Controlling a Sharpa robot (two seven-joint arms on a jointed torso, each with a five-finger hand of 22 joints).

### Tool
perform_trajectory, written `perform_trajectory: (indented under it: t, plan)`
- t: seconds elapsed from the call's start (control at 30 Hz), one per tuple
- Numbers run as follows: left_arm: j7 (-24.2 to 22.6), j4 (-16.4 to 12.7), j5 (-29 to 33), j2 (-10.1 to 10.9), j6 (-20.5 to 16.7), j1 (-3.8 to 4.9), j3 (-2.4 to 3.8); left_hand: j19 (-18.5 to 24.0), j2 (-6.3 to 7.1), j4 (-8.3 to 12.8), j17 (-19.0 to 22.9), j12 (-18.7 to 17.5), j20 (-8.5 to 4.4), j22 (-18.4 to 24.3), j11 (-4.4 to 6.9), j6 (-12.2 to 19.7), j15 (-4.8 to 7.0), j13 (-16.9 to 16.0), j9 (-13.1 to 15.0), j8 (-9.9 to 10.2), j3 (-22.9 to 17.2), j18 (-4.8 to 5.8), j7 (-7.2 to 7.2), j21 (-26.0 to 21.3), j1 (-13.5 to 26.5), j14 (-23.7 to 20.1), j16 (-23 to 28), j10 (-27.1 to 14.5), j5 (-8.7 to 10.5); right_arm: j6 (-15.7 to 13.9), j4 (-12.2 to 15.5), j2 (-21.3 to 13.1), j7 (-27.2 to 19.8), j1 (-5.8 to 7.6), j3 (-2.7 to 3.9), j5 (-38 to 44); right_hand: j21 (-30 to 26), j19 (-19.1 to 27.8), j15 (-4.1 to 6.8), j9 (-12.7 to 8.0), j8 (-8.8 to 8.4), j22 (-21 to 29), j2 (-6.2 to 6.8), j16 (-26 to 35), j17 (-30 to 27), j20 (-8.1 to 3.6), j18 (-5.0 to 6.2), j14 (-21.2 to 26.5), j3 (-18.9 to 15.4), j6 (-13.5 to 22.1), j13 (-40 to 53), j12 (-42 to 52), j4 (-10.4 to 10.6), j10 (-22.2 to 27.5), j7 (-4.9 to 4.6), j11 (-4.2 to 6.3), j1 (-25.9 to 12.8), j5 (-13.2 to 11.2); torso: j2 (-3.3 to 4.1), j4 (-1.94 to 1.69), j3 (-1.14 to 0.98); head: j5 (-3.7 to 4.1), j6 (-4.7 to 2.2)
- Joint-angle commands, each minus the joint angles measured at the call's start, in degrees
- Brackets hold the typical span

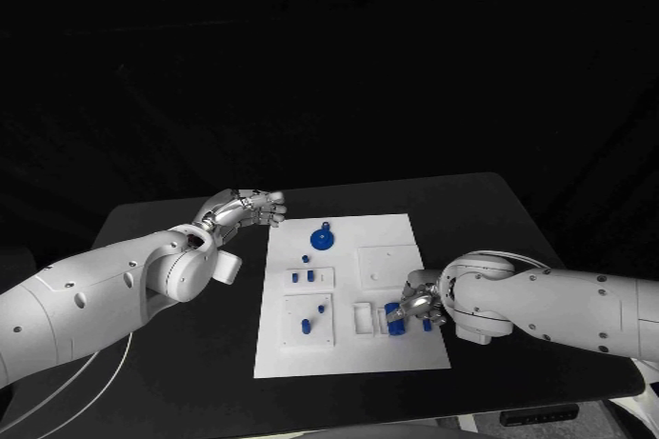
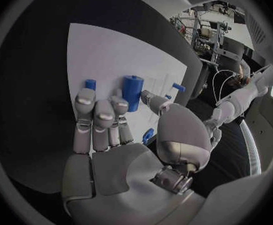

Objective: Assemble the parts on the task board

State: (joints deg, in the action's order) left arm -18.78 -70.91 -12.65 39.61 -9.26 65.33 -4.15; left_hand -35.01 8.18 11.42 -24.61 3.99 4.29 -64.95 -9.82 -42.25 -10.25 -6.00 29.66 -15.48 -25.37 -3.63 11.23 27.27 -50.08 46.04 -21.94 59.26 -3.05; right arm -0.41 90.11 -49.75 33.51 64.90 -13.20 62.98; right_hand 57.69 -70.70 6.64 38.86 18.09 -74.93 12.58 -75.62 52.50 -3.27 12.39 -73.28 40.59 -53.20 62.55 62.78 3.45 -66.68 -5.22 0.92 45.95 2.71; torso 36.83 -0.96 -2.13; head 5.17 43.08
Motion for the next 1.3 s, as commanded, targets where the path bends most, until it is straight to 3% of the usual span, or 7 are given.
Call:
perform_trajectory:
  t: [0.03,0.2,0.47,0.73,0.93,1.17,1.3]
  plan:
    - [-0.71,-0.21,0.40,0.04,0.82,0.04,0.04,0.42,-0.45,-0.35,-0.06,0.13,0.17,-0.08,-0.18,0.45,0.01,0.08,-0.05,0.06,0.02,-0.93,0.79,-0.39,0.33,-0.27,0.22,-0.05,0.20,-0.16,-0.26,0.29,0.71,-0.40,-0.29,1.08,0.30,0.21,0.09,-3.81,0.16,-1.13,-0.51,0.28,0.14,-0.28,2.61,-0.35,0.07,-1.19,0.03,0.34,-0.81,0.35,-0.60,-0.30,0.43,0.10,-0.04,0.01,0.04,0.01,0.06]
    - [-0.56,-0.19,0.40,0.09,0.92,0.06,0.04,0.43,-0.50,-0.32,-0.08,0.14,0.16,-0.11,-0.19,0.45,0.01,0.09,-0.05,0.05,0.00,-0.93,0.79,-0.40,0.29,-0.27,0.23,-0.04,0.20,-0.14,-0.03,0.34,0.73,-0.40,-0.33,0.49,0.76,0.25,0.24,-3.61,0.31,-1.13,-1.96,0.27,0.49,-0.09,2.61,-0.47,1.12,-2.09,-0.02,0.31,-2.93,0.02,-0.39,-0.11,1.53,0.09,0.02,0.03,0.02,-0.08,0.11]
    - [-0.32,-0.01,0.40,0.17,0.85,0.07,0.04,0.43,-0.60,-0.31,-0.10,0.14,0.17,-0.15,-0.23,0.47,0.01,0.10,-0.05,0.03,-0.02,-0.94,0.80,-0.41,0.27,-0.26,0.24,-0.04,0.20,-0.76,0.97,-0.32,0.80,-0.39,-0.33,-1.73,1.16,0.10,0.21,-3.66,-0.08,-0.97,1.00,0.28,0.88,0.19,2.61,-0.60,1.15,-2.27,-0.08,0.22,-2.74,-0.31,-0.42,-0.14,-0.44,0.09,0.08,0.06,-0.03,-0.04,0.18]
    - [-0.29,-0.05,0.40,0.12,0.97,0.08,0.04,0.44,-0.68,-0.27,-0.13,0.15,0.16,-0.18,-0.25,0.48,0.02,0.12,-0.05,0.02,-0.04,-0.94,0.81,-0.42,0.22,-0.25,0.24,-0.03,0.20,2.05,0.95,0.41,1.11,-0.37,-0.32,6.03,1.24,0.09,0.16,-3.65,-0.43,-0.84,1.88,0.46,1.06,0.21,2.61,-0.63,0.90,-2.12,-0.08,0.08,-1.90,-0.24,-0.49,-0.20,-2.01,0.09,0.07,0.08,-0.01,-0.13,0.12]
    - [-0.24,-0.03,0.40,0.17,0.95,0.08,0.04,0.44,-0.76,-0.26,-0.14,0.16,0.17,-0.21,-0.26,0.49,0.02,0.13,-0.05,0.00,-0.05,-0.94,0.81,-0.43,0.21,-0.23,0.24,-0.03,0.20,2.81,0.82,1.31,1.13,-0.37,-0.32,10.58,1.25,0.15,0.17,-3.60,-0.48,-0.80,1.66,0.53,1.12,0.18,2.61,-0.63,0.84,-2.19,-0.07,0.03,-1.69,-0.16,-0.47,-0.19,-2.35,0.10,0.09,0.10,-0.07,-0.20,0.07]
    - [-0.10,-0.06,0.41,0.21,0.92,0.09,0.04,0.43,-0.88,-0.25,-0.17,0.17,0.17,-0.25,-0.28,0.48,0.02,0.14,-0.05,-0.02,-0.05,-0.95,0.81,-0.43,0.21,-0.22,0.24,-0.01,0.20,2.72,0.50,1.55,1.15,-0.37,-0.33,10.61,1.26,0.18,0.18,-3.57,-0.47,-0.80,1.58,0.56,1.15,0.16,2.61,-0.64,0.87,-2.25,-0.06,0.02,-1.77,-0.15,-0.46,-0.17,-2.27,0.10,0.10,0.05,0.02,-0.27,0.07]
    - [-0.02,-0.04,0.41,0.26,0.81,0.09,0.03,0.42,-1.06,-0.22,-0.21,0.19,0.17,-0.29,-0.29,0.48,0.02,0.16,-0.05,-0.05,-0.06,-0.95,0.80,-0.45,0.17,-0.20,0.25,0.00,0.20,2.70,0.64,1.49,1.17,-0.37,-0.33,10.67,1.33,0.22,0.24,-3.45,-0.37,-0.80,0.48,0.63,1.23,0.12,2.61,-0.66,1.01,-2.60,-0.03,0.02,-2.09,-0.16,-0.36,-0.09,-1.94,0.10,0.08,0.02,0.04,-0.30,-0.02]
